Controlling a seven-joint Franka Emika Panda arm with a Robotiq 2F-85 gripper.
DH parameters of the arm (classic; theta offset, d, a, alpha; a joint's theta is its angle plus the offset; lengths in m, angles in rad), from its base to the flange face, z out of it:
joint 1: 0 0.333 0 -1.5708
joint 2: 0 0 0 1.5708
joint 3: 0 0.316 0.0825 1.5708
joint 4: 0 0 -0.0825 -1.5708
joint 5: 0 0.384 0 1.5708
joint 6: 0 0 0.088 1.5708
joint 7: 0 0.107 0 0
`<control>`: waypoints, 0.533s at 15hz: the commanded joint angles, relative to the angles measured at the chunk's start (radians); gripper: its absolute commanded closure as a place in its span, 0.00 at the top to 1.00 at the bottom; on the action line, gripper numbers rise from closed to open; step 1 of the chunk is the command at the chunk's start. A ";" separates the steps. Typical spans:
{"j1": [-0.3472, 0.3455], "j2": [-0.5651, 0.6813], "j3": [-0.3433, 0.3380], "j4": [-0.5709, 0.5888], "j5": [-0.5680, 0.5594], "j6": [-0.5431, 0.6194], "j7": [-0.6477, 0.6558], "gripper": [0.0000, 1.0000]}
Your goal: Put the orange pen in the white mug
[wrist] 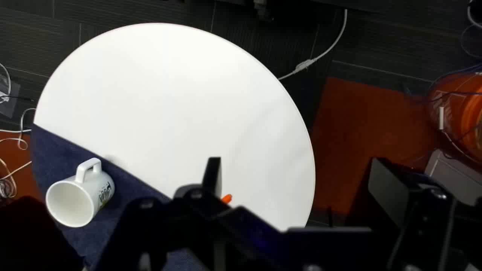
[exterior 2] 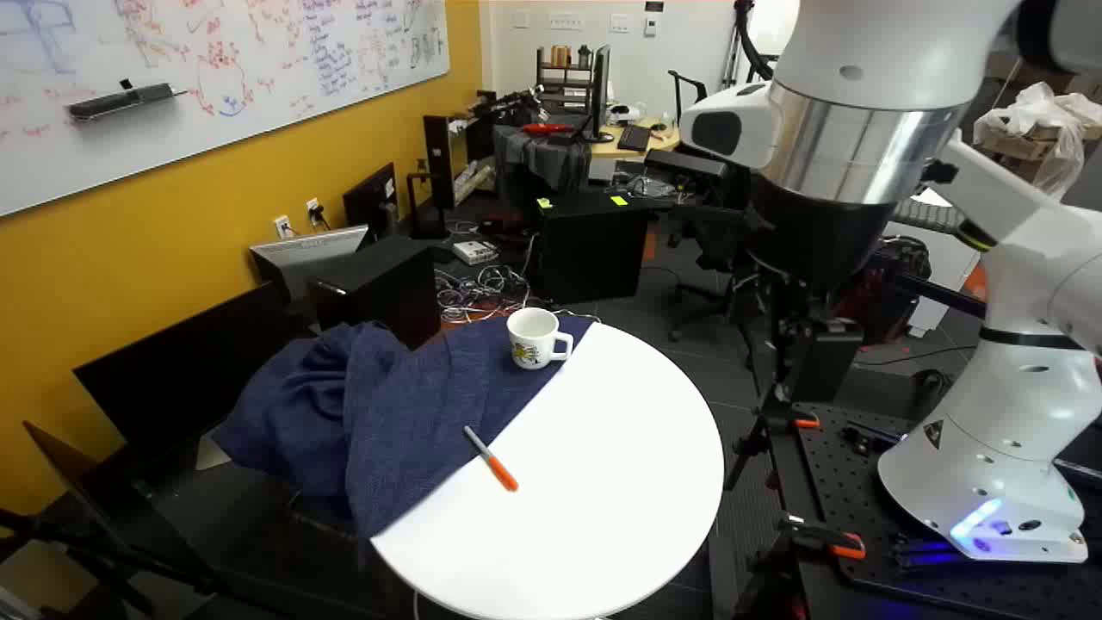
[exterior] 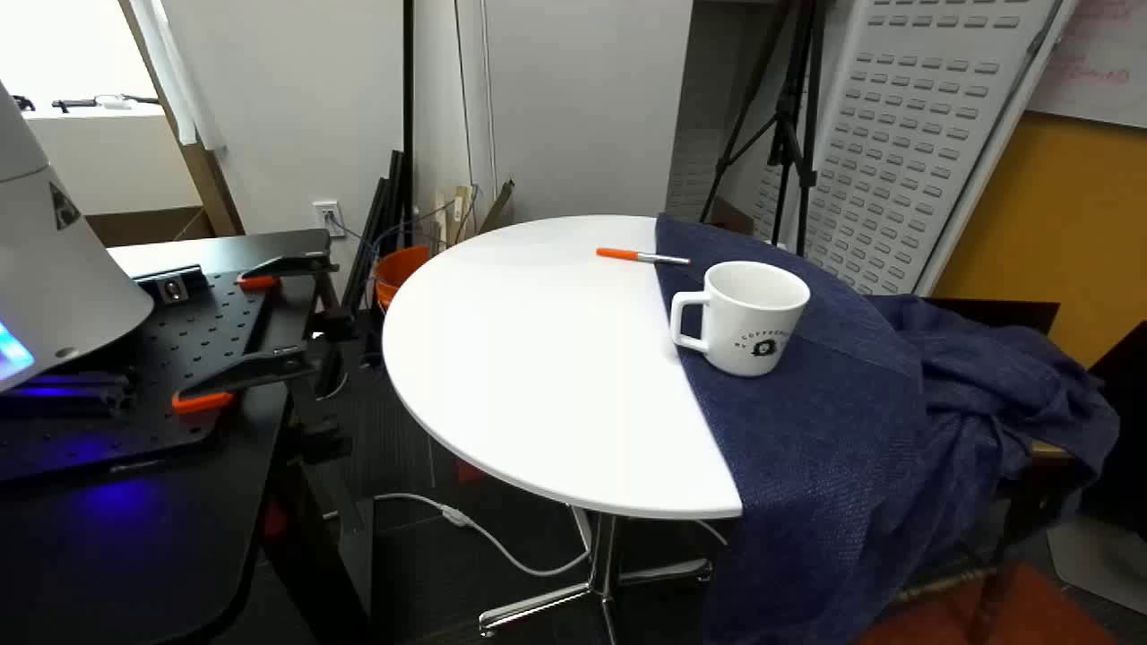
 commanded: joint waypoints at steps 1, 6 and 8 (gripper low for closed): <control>0.018 0.003 -0.016 0.002 -0.007 -0.002 0.006 1.00; 0.018 0.003 -0.016 0.002 -0.007 -0.002 0.006 1.00; 0.017 0.004 -0.015 0.003 -0.013 0.002 0.008 1.00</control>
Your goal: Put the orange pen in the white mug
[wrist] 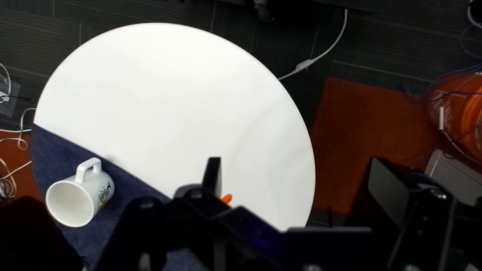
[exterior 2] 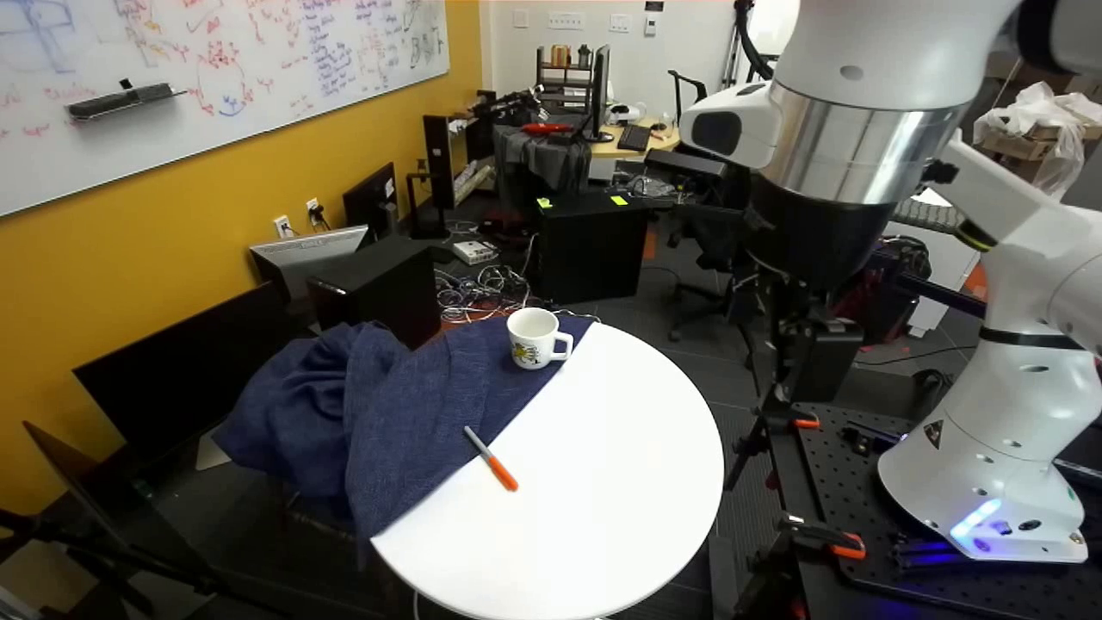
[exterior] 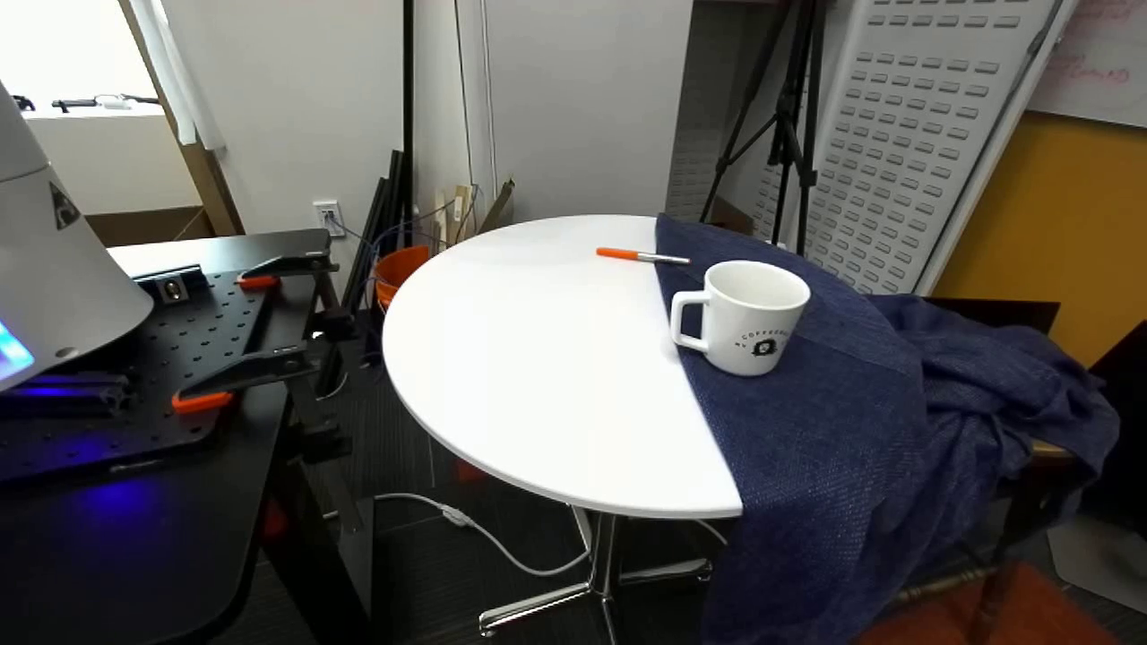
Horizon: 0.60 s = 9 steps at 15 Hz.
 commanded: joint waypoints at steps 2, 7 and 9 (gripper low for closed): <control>0.005 0.016 -0.012 0.004 -0.013 0.045 0.044 1.00; -0.015 0.063 -0.020 0.010 0.009 0.179 0.160 1.00; -0.029 0.082 -0.018 0.007 -0.001 0.234 0.224 1.00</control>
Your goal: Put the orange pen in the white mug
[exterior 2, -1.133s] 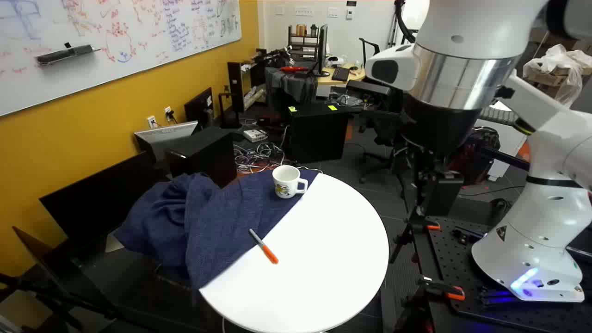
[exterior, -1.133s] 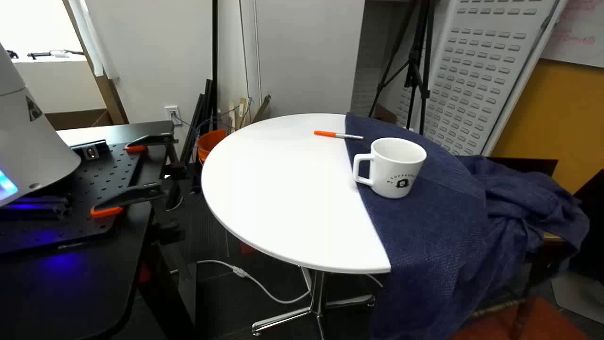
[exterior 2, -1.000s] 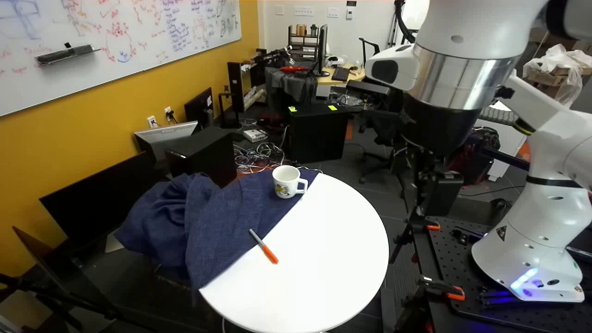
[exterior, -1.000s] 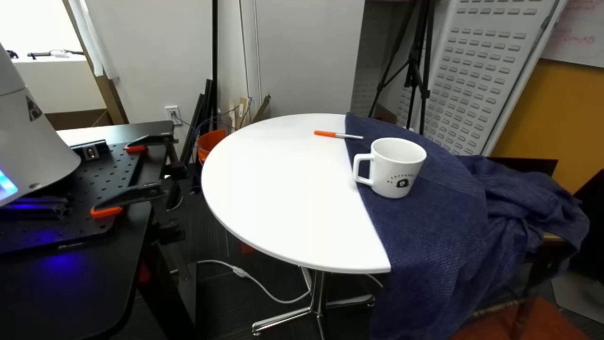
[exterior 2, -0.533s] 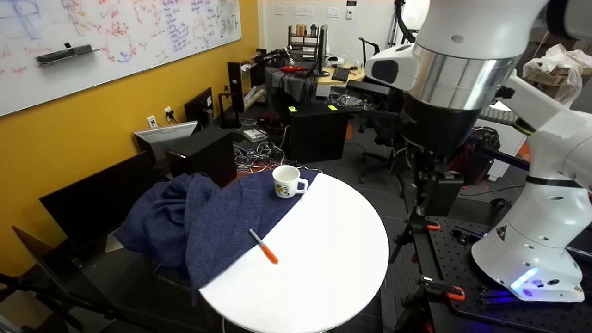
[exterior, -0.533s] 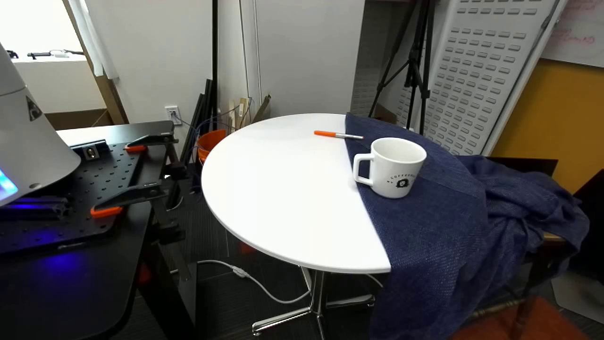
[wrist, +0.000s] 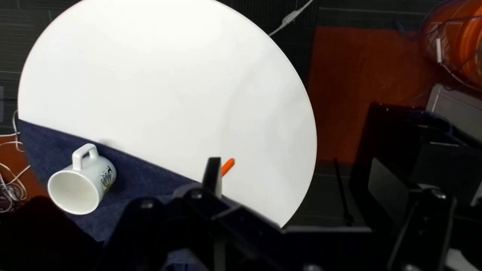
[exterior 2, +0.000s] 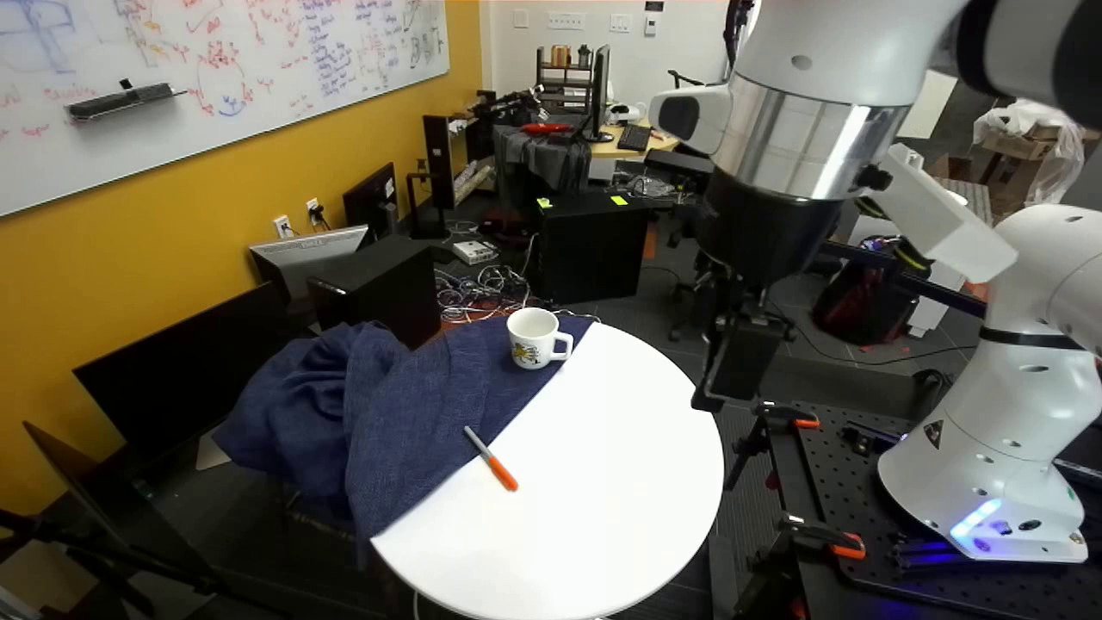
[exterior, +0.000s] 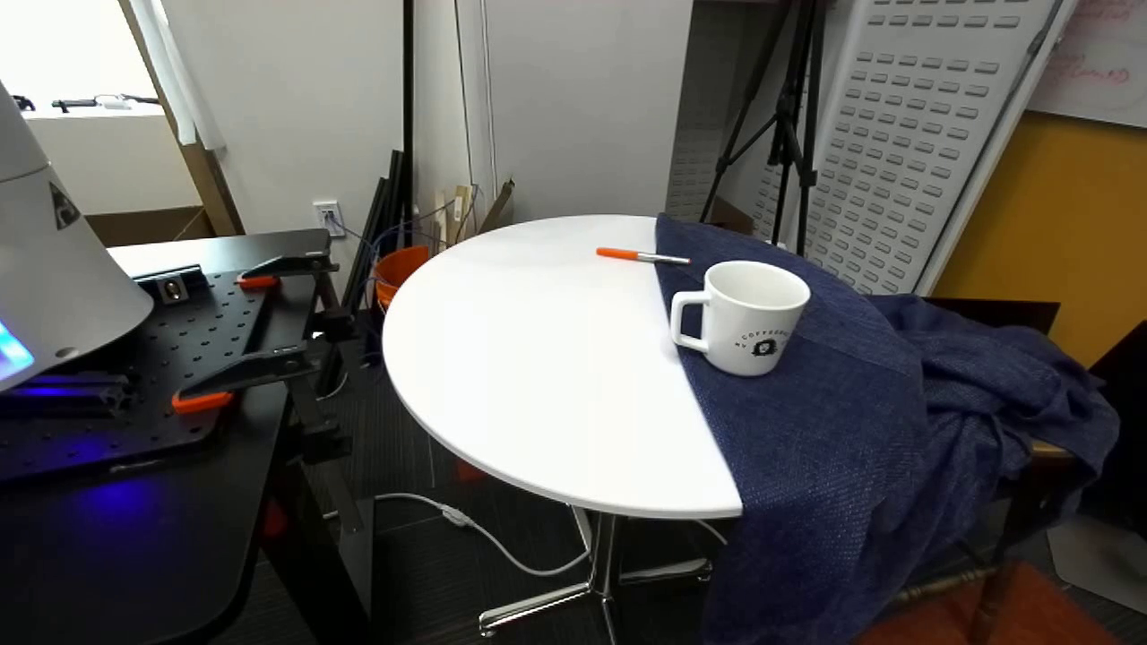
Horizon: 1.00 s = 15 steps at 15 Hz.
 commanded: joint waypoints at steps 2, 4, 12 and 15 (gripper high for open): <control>-0.035 0.065 0.001 0.009 -0.010 0.119 0.161 1.00; -0.055 0.097 0.004 0.015 -0.021 0.161 0.243 1.00; -0.093 0.225 -0.024 0.004 -0.147 0.388 0.442 1.00; -0.100 0.282 -0.045 0.002 -0.218 0.488 0.490 1.00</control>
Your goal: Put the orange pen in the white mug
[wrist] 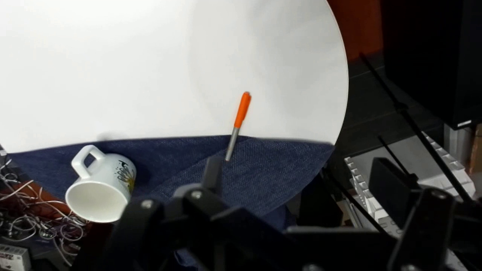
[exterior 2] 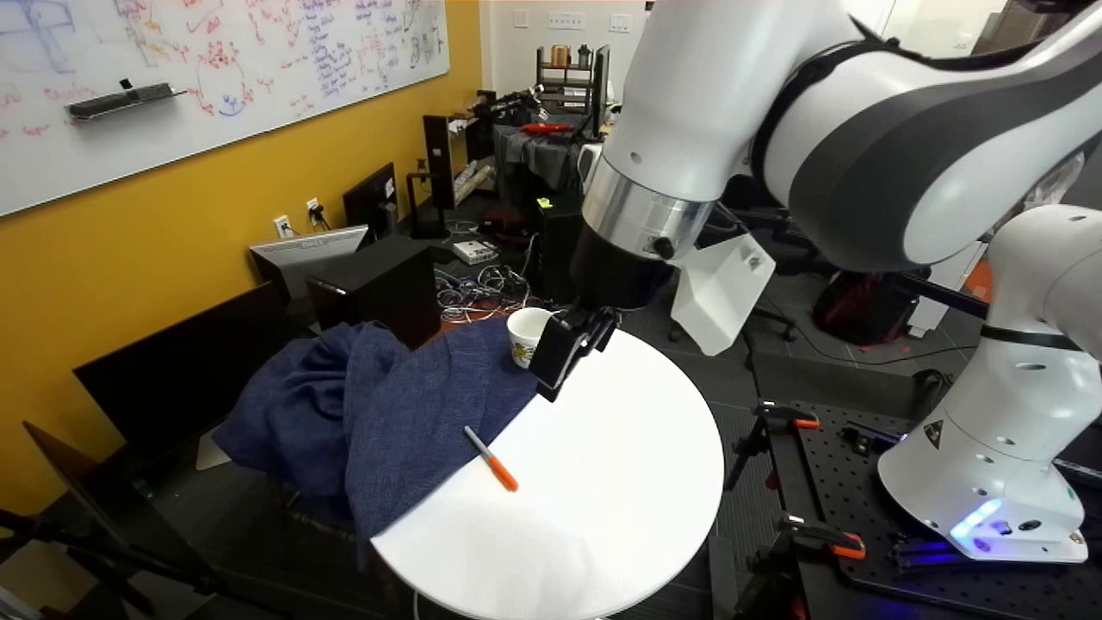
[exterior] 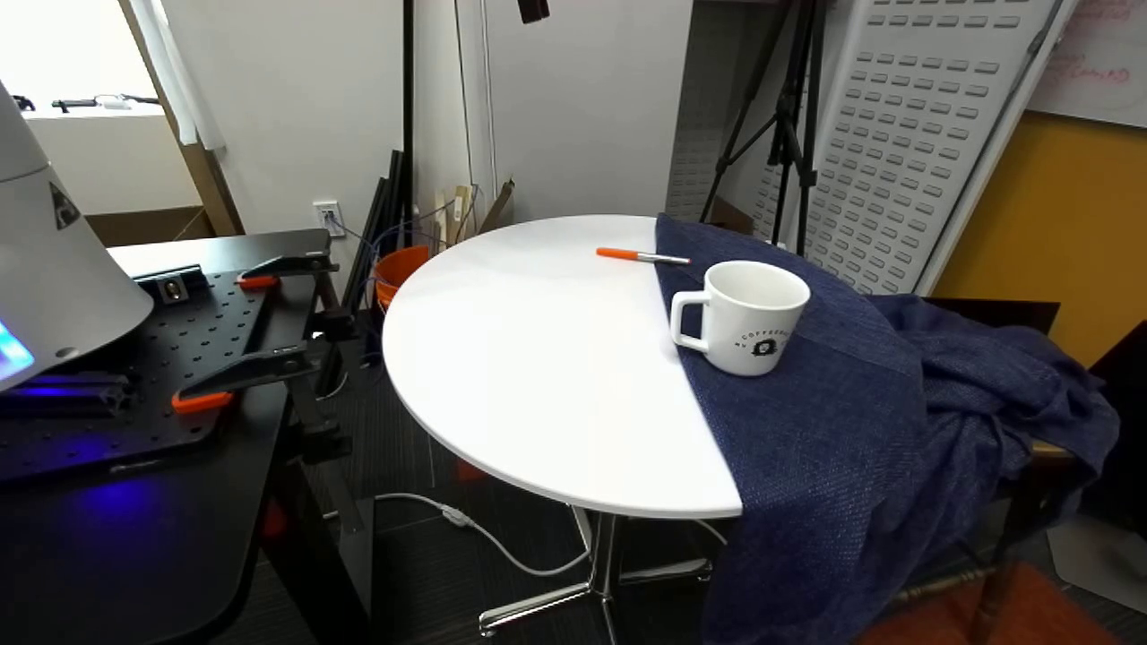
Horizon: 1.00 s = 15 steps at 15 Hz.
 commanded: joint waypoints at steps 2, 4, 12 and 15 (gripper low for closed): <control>-0.010 0.094 -0.036 0.007 -0.133 0.128 0.104 1.00; -0.007 0.138 -0.058 0.017 -0.205 0.160 0.149 1.00; 0.040 0.295 -0.160 0.085 -0.327 0.207 0.229 1.00; 0.062 0.349 -0.188 0.108 -0.301 0.222 0.208 1.00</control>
